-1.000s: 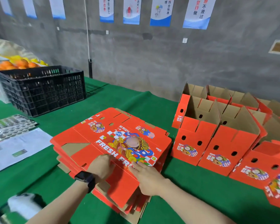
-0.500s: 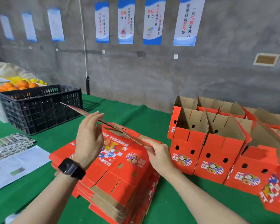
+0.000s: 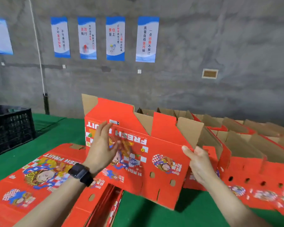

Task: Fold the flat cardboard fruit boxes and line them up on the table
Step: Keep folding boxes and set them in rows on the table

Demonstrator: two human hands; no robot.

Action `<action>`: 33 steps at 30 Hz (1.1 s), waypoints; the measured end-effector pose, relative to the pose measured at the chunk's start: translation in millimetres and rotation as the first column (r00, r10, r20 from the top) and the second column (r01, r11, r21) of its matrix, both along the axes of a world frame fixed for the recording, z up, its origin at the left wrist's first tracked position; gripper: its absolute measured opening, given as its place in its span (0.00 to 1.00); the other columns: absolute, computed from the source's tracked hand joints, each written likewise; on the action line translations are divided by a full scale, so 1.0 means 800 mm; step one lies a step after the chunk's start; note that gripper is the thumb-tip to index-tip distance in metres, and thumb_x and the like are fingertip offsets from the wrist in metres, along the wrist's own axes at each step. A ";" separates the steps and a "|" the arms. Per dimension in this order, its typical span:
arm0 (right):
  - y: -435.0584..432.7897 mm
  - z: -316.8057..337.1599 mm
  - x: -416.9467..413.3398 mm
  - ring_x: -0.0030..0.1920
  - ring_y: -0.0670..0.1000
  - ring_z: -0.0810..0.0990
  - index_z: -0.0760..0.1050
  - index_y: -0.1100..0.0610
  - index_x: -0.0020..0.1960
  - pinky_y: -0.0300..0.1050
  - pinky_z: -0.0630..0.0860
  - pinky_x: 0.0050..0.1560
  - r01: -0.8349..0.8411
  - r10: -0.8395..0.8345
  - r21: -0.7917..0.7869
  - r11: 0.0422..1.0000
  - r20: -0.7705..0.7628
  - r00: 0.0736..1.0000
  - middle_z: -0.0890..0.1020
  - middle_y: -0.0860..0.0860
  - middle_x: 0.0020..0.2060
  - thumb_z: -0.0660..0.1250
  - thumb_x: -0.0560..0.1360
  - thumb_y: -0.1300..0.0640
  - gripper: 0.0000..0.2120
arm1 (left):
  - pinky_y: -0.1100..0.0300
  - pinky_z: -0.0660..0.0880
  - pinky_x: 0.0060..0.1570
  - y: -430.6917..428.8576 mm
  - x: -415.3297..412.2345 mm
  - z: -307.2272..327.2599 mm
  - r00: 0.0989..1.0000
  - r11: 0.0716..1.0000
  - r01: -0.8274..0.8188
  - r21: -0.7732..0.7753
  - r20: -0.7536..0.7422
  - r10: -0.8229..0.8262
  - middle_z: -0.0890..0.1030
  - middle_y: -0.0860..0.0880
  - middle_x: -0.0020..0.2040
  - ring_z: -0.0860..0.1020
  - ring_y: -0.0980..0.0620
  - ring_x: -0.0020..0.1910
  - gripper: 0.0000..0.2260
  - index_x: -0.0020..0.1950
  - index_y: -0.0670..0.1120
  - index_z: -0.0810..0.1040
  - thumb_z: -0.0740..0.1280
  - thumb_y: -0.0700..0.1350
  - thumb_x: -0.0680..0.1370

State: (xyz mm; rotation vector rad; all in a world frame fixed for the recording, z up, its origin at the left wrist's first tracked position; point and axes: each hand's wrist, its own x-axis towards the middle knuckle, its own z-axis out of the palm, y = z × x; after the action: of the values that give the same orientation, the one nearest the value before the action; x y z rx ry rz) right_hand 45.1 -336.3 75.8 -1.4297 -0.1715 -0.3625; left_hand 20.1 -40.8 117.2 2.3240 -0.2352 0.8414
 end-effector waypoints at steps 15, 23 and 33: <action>-0.123 -0.024 -0.102 0.42 0.41 0.80 0.82 0.52 0.40 0.40 0.74 0.48 0.260 -0.243 -0.139 0.956 0.125 0.962 0.85 0.53 0.40 0.65 0.77 0.68 0.15 | 0.73 0.44 0.68 -0.309 -0.061 -0.003 0.855 0.855 0.486 -0.182 -0.106 -0.508 0.48 0.50 0.78 0.47 0.59 0.76 0.39 0.77 0.42 0.53 0.68 0.56 0.75; -0.073 -0.024 -0.138 0.50 0.52 0.80 0.80 0.45 0.58 0.48 0.76 0.48 -0.023 0.036 -0.069 0.997 0.196 0.980 0.84 0.48 0.49 0.66 0.71 0.57 0.17 | 0.62 0.39 0.73 -0.351 -0.089 0.001 0.876 0.804 0.344 -0.485 -0.142 -0.460 0.41 0.47 0.78 0.38 0.57 0.76 0.44 0.78 0.41 0.42 0.70 0.49 0.75; -0.042 0.019 -0.121 0.54 0.42 0.81 0.77 0.50 0.56 0.36 0.77 0.52 -0.325 0.334 -0.136 0.936 0.054 0.941 0.84 0.44 0.51 0.58 0.80 0.66 0.15 | 0.76 0.70 0.47 -0.261 -0.113 0.040 0.946 0.904 0.299 -0.304 -0.028 -0.322 0.80 0.53 0.49 0.77 0.62 0.47 0.20 0.62 0.45 0.74 0.60 0.31 0.72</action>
State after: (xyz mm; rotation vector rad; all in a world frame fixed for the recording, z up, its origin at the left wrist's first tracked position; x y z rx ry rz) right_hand -51.8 -369.8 91.3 -1.4809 -0.4981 -0.1304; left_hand -70.1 -249.5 149.0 1.9647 -0.4056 0.5807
